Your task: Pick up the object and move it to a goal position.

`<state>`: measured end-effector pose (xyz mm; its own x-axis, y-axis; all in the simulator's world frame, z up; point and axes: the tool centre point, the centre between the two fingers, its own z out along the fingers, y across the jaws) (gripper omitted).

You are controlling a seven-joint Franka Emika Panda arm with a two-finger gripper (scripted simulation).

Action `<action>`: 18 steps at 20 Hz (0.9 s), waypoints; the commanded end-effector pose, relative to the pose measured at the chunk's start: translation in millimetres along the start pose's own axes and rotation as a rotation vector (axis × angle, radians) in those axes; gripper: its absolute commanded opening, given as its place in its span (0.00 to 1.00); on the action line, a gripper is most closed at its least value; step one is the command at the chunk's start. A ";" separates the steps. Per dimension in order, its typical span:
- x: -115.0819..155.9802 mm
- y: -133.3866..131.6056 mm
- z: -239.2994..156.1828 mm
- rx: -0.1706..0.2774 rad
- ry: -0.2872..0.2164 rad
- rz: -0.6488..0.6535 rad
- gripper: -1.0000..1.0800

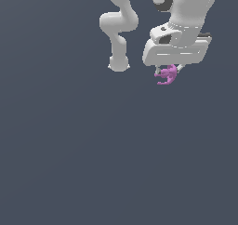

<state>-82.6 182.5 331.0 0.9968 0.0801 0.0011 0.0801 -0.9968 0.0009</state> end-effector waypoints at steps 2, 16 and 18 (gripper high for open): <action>-0.5 -14.0 -34.1 0.000 -0.001 0.000 0.00; 3.0 -43.9 -105.9 0.001 -0.001 0.001 0.00; 3.4 -45.2 -108.7 0.001 -0.001 0.001 0.00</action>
<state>-83.3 226.8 437.1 0.9969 0.0793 0.0007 0.0793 -0.9969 0.0000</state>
